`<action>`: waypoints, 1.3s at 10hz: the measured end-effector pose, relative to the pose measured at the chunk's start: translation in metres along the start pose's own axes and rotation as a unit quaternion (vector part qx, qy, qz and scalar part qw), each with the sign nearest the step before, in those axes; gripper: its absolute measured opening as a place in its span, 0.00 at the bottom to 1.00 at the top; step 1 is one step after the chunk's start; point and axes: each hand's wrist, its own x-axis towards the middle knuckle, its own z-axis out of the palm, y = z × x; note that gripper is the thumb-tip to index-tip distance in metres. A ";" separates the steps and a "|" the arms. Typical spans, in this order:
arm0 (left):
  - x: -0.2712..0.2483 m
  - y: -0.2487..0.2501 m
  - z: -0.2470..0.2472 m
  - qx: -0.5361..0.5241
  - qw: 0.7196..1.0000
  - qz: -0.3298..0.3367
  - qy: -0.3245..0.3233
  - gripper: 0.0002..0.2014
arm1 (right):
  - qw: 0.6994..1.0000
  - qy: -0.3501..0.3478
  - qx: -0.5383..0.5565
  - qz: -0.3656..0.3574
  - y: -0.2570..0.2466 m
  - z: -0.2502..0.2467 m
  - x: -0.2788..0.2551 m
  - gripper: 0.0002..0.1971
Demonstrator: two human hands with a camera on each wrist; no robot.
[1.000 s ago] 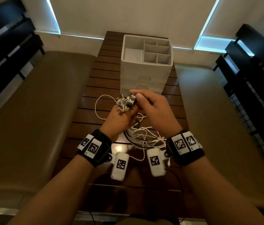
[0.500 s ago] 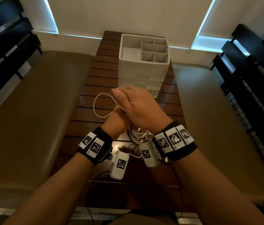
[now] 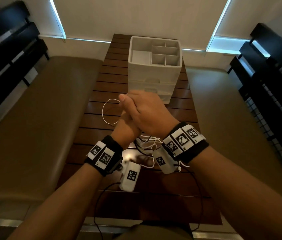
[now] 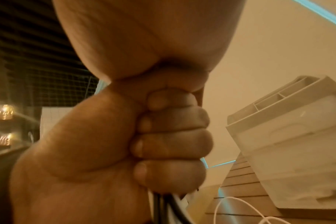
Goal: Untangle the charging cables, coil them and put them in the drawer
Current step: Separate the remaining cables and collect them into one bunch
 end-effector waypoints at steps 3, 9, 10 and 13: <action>0.016 0.002 -0.015 -0.049 0.996 0.058 0.038 0.08 | 0.944 -0.109 0.285 0.125 0.026 0.016 -0.033 0.33; 0.024 -0.002 -0.075 0.029 0.990 0.057 0.125 0.22 | 0.902 -0.270 -0.142 0.306 0.157 0.042 -0.108 0.18; 0.023 -0.009 -0.079 0.038 0.989 0.057 0.131 0.22 | 0.896 -0.308 -0.152 0.283 0.156 0.061 -0.116 0.17; 0.027 -0.026 -0.092 0.022 0.988 0.023 0.153 0.24 | 0.870 -0.364 -0.103 0.315 0.194 0.061 -0.139 0.21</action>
